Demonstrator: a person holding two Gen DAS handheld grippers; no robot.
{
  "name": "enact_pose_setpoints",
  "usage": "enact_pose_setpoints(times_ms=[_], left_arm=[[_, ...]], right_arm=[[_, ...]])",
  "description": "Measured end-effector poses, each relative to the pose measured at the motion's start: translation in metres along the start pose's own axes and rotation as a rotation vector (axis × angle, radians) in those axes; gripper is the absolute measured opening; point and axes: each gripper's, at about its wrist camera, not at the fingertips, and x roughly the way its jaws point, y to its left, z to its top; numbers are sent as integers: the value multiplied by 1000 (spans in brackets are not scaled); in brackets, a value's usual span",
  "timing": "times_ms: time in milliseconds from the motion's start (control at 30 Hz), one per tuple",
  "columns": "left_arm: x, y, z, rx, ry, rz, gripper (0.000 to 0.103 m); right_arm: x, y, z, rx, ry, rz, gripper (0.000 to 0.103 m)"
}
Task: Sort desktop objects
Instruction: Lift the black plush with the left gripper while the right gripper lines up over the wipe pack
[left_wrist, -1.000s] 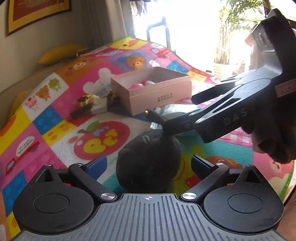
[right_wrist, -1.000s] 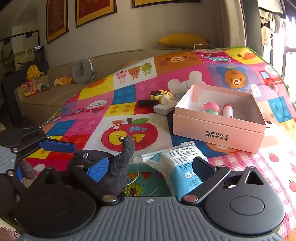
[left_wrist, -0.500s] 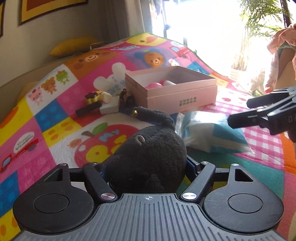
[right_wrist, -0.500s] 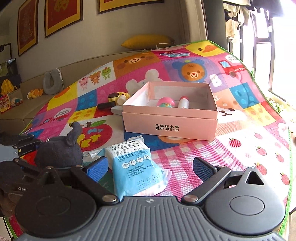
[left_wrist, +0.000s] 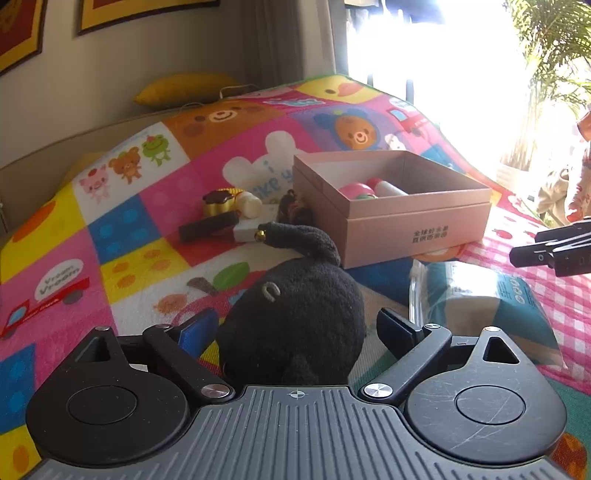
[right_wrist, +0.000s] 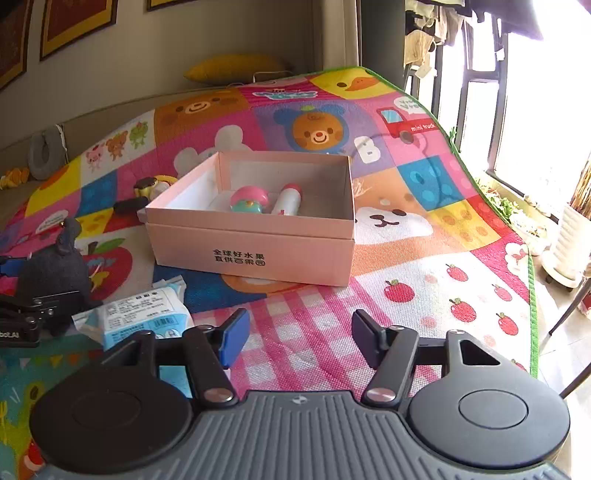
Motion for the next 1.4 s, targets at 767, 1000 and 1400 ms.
enact_pose_setpoints(times_ms=[767, 1000, 1400], left_arm=[[-2, 8, -3, -75, -3, 16, 100], [0, 14, -3, -118, 8, 15, 101], [0, 15, -4, -123, 8, 14, 101]], right_arm=[[-50, 47, -18, -68, 21, 271, 96], [-39, 85, -33, -206, 25, 236, 96], [-23, 38, -45, -33, 121, 136, 103]])
